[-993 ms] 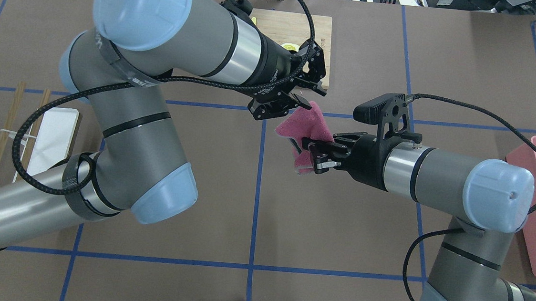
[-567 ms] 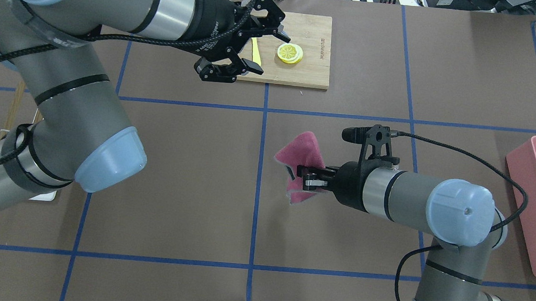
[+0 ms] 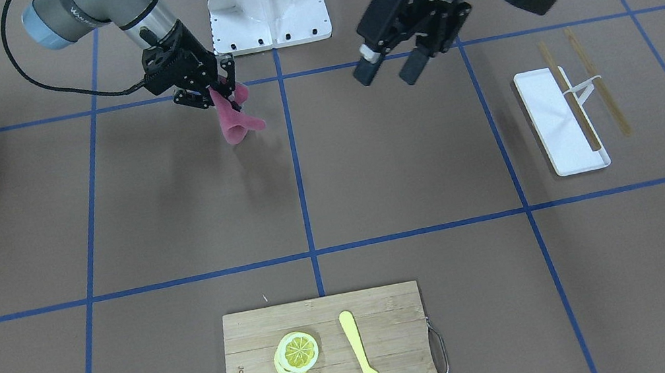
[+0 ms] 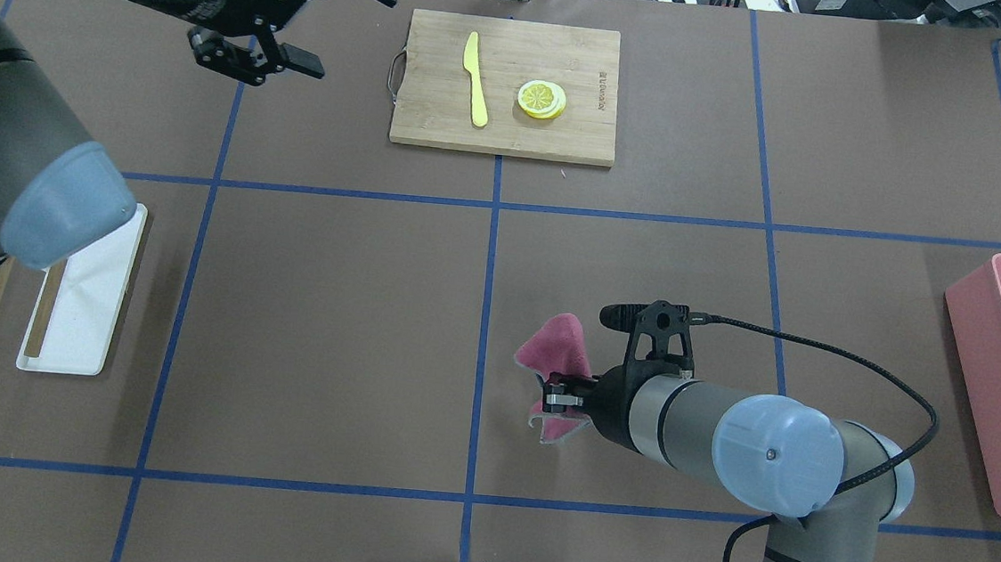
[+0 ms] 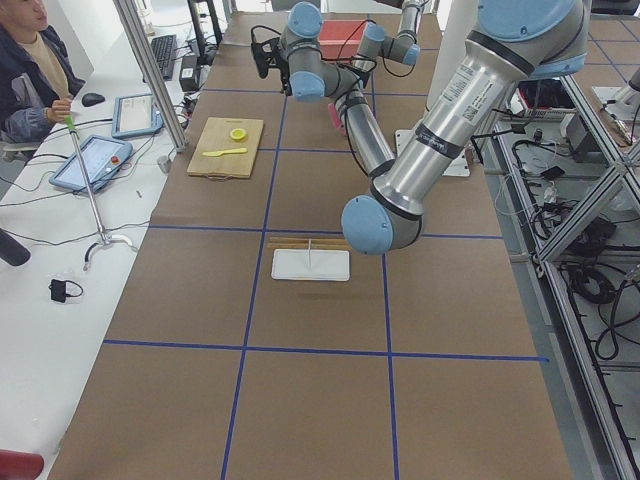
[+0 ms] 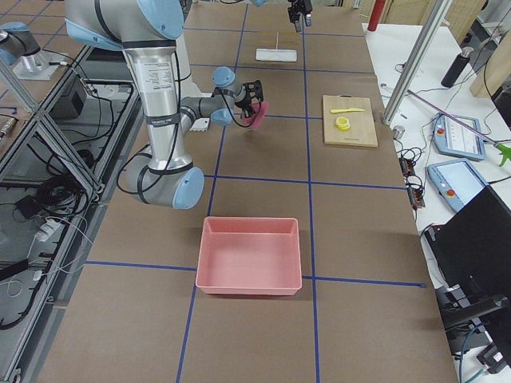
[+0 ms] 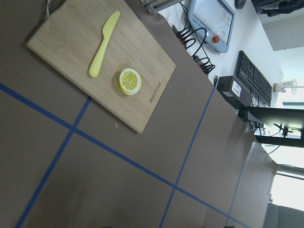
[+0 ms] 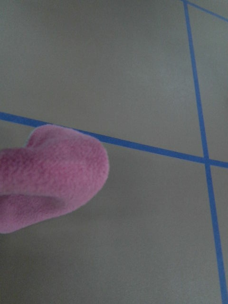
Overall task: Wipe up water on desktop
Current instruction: 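Open the left gripper and withdraw it while the right gripper holds the cloth, then carry the pink cloth with the right gripper over the pink bin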
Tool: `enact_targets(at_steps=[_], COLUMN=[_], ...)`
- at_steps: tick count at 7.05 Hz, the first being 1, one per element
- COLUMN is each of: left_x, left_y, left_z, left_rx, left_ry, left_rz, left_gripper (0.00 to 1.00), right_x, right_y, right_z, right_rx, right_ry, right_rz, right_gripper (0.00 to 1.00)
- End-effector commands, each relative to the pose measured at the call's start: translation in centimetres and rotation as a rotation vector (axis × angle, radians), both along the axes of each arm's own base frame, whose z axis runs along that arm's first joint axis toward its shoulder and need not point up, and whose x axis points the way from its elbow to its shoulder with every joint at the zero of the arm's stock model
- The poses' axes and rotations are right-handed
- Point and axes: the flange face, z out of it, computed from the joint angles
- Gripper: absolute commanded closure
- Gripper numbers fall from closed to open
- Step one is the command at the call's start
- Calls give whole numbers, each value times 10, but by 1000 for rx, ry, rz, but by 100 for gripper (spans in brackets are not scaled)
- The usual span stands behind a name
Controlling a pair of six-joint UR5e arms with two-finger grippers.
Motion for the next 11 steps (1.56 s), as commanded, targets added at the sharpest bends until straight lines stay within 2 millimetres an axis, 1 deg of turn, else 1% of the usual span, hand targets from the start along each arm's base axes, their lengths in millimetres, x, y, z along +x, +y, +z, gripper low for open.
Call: enact_targets(at_steps=[1,2,3,4,5,6,7,8,9,10,11], left_x=[-51,-78,-103,-124,-132,-141,-145,-150,-161,-166,-167], left_y=[-18,-20,-26,-35,-33,-31,-31,-31,-35,-33,-31], left_z=[64,99,125,138,163,181,185,194,206,210,216], left_rx=[117,184,215,195,212,244,236,232,256,267,263], left_ry=[-139,-219,-273,-290,-334,-374,-378,-390,-423,-434,-437], left_rz=[15,11,5,-22,-6,7,4,3,7,10,11], left_gripper=[3,3,3,3,3,3,3,3,3,3,3], right_x=[3,2,8,32,69,96,133,173,205,205,186], right_y=[12,13,10,-4,-27,-39,-53,-64,-72,-76,-88], right_z=[-4,5,22,55,85,116,151,183,212,210,190], right_rx=[-47,-52,-86,-172,-240,-256,-217,-219,-204,-218,-222], right_ry=[105,128,153,190,214,262,328,365,412,406,377], right_rz=[0,-7,-53,-120,-133,-135,-169,-217,-236,-238,-225], right_gripper=[100,100,100,100,100,100,100,100,100,100,100])
